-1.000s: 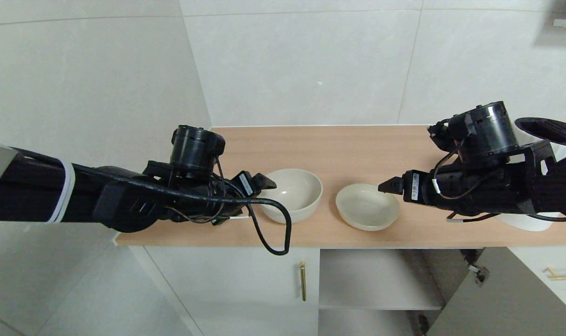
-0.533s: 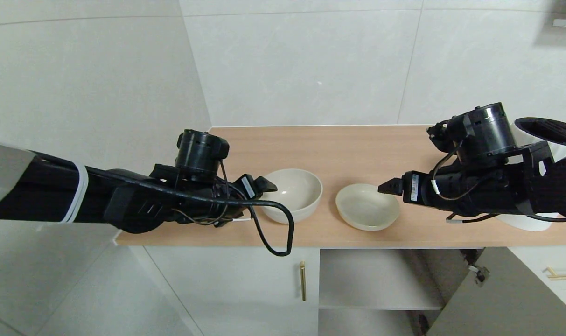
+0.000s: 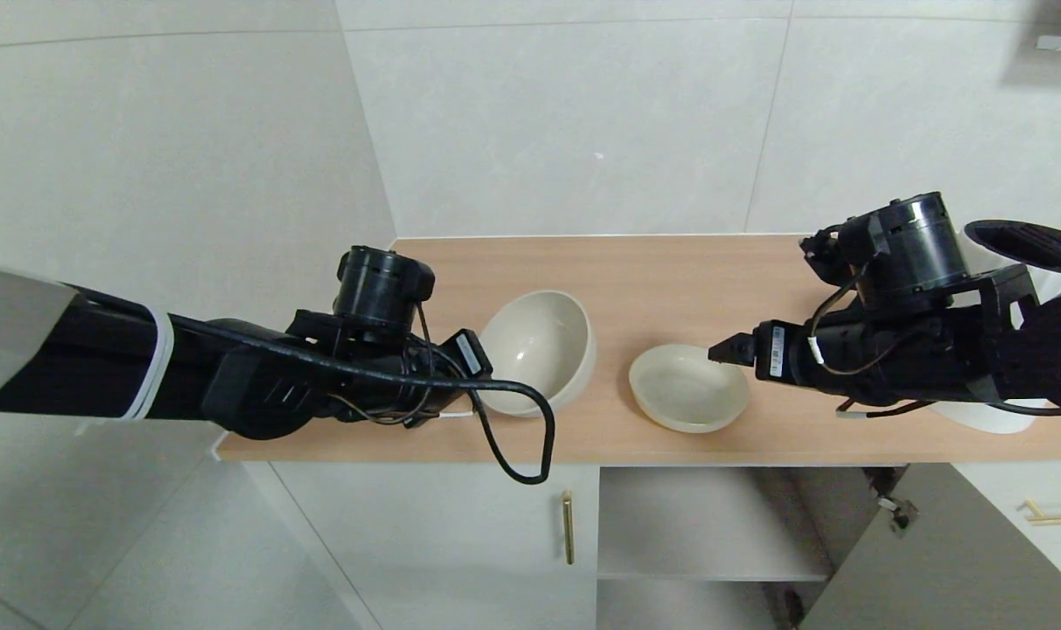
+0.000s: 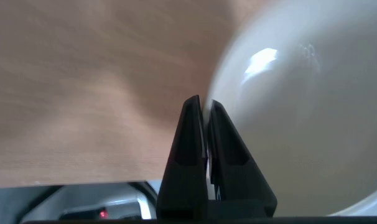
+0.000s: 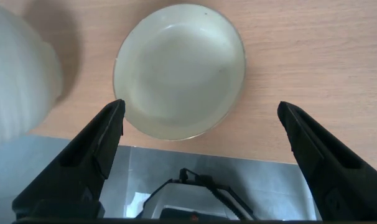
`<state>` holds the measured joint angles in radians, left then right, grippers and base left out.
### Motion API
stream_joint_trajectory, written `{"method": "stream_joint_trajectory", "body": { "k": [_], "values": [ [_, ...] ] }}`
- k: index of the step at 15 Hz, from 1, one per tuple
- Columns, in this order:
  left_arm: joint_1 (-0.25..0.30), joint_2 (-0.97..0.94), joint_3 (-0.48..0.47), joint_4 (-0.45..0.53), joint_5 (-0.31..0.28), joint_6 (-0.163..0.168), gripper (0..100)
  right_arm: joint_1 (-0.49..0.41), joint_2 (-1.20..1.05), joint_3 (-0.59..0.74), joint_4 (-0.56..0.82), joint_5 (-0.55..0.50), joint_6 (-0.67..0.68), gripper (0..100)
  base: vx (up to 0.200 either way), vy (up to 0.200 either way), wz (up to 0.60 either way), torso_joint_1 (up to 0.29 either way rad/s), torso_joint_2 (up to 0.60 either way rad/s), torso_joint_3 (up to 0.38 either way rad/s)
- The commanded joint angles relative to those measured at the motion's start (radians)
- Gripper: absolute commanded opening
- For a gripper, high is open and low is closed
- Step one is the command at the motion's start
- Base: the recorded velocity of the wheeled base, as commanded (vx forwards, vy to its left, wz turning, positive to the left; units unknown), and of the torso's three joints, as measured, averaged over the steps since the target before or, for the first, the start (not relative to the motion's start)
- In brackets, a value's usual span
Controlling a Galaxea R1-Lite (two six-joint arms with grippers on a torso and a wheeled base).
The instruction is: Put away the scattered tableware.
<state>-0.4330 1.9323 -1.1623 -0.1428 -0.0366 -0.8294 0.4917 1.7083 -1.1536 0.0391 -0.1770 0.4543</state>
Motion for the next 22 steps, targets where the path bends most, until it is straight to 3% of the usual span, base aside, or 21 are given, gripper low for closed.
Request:
{"method": "stream_joint_trajectory", "body": {
  "k": [1,3,6,22],
  "values": [
    [0.0,-0.009,0.0,0.0,0.0,-0.001,0,0.001,0.004,-0.001,0.001,-0.002,-0.002,100,0.0,0.0,0.0,0.0,0.0,0.0],
    [0.0,-0.012,0.001,0.0,0.0,-0.001,0,0.001,0.033,-0.009,0.001,-0.032,-0.003,100,0.0,0.0,0.0,0.0,0.0,0.0],
    [-0.001,-0.01,0.001,0.0,0.0,-0.001,0,0.004,0.102,-0.028,0.001,-0.164,-0.006,100,0.0,0.0,0.0,0.0,0.0,0.0],
    [-0.001,-0.01,0.001,0.002,0.0,-0.001,0,0.005,0.214,-0.043,-0.001,-0.199,-0.005,100,0.0,0.0,0.0,0.0,0.0,0.0]
  ]
}}
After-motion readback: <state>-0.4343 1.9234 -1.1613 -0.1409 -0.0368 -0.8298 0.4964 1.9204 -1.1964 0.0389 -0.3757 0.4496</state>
